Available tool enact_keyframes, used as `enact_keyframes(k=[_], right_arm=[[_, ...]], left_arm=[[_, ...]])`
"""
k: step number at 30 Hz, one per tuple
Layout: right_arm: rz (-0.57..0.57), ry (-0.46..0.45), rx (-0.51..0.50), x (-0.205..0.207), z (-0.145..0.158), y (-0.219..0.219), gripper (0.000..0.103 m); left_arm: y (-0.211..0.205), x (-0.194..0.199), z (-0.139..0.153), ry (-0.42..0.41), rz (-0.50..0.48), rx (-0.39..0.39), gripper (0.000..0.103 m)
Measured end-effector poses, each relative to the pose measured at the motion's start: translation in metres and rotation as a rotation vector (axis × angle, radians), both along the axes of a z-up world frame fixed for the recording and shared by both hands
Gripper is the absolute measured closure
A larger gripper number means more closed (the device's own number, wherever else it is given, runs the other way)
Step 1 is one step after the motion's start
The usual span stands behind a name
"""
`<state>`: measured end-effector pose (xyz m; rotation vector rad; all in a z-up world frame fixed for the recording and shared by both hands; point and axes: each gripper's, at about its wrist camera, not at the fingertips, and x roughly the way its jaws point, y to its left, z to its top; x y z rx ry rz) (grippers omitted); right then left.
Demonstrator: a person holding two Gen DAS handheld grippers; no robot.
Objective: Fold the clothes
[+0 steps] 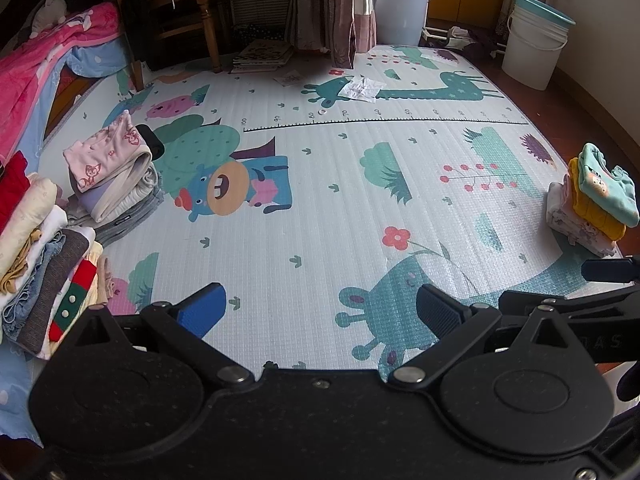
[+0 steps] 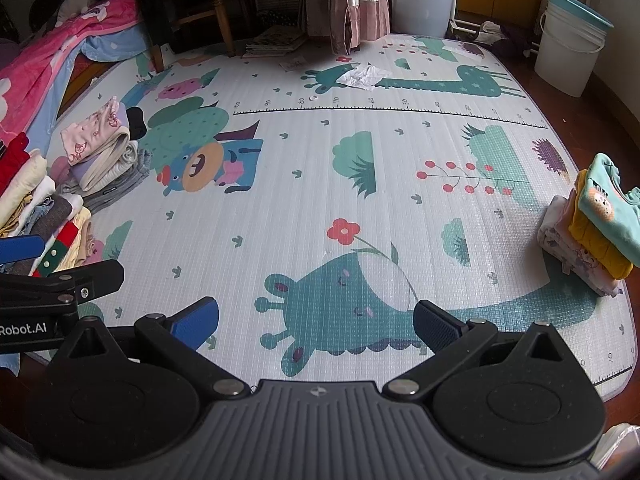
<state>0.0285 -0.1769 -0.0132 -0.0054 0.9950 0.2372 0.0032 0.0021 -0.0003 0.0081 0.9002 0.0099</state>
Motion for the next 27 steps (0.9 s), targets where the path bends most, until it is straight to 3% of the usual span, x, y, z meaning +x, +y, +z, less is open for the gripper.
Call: enact_keyframes(k=[27], right_arm=[[0.004, 0.003, 0.002, 0.0006, -0.0016, -0.0011, 0.000]], left_arm=[[0.0052, 0.0013, -0.0004, 0.003, 0.012, -0.005, 0.000]])
